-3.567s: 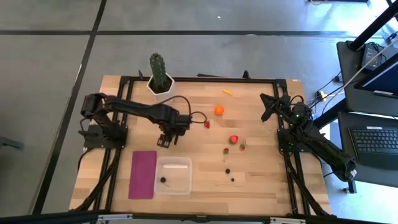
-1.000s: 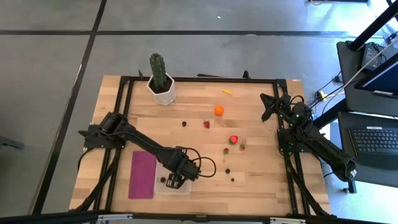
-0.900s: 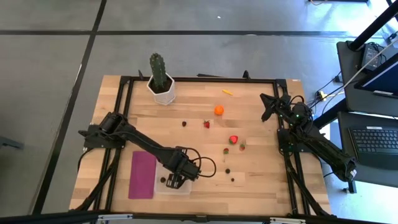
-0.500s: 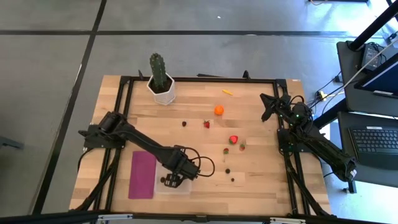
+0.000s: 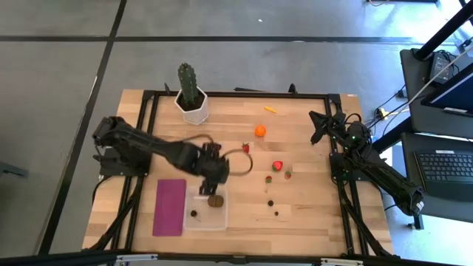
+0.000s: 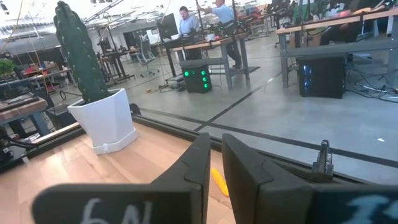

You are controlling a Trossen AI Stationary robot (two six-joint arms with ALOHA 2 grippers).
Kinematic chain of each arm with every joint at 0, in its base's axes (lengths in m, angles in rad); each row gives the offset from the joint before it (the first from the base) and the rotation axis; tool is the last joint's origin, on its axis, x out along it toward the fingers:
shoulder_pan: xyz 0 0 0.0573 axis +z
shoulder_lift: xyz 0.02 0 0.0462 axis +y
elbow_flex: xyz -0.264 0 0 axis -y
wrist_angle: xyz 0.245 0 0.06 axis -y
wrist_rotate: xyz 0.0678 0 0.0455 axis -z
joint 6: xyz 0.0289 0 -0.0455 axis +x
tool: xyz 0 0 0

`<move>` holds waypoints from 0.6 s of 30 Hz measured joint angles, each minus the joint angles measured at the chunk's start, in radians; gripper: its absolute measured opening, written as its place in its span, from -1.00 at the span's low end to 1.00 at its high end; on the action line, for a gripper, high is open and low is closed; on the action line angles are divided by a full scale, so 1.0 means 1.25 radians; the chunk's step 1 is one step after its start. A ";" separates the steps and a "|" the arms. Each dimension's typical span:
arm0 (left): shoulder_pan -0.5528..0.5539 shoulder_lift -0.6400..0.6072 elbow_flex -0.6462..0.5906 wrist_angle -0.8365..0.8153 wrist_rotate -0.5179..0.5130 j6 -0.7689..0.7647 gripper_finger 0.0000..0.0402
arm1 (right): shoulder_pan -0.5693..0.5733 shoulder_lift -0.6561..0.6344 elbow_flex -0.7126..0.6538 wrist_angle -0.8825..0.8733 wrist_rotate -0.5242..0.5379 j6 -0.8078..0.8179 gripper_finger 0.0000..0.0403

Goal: Pick and placing Produce into tupperware
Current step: Put the blackberry into the transparent bin

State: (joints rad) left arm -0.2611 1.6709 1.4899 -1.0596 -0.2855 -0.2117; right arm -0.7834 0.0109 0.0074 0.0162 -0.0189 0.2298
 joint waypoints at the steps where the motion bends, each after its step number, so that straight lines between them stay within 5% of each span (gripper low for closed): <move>1: 0.025 0.000 0.000 -0.002 0.003 0.026 0.54 | 0.000 0.000 0.000 0.000 0.000 0.000 -0.77; 8: 0.220 0.035 -0.001 0.058 0.169 0.172 0.54 | 0.000 0.000 0.000 0.000 0.000 0.001 -0.77; 18: 0.424 0.104 -0.002 0.122 0.175 0.116 0.54 | 0.000 0.000 0.000 0.000 0.000 0.002 -0.77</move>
State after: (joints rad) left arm 0.2692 1.8014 1.4879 -0.9077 -0.0662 -0.0671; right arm -0.7829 0.0105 0.0074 0.0162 -0.0189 0.2329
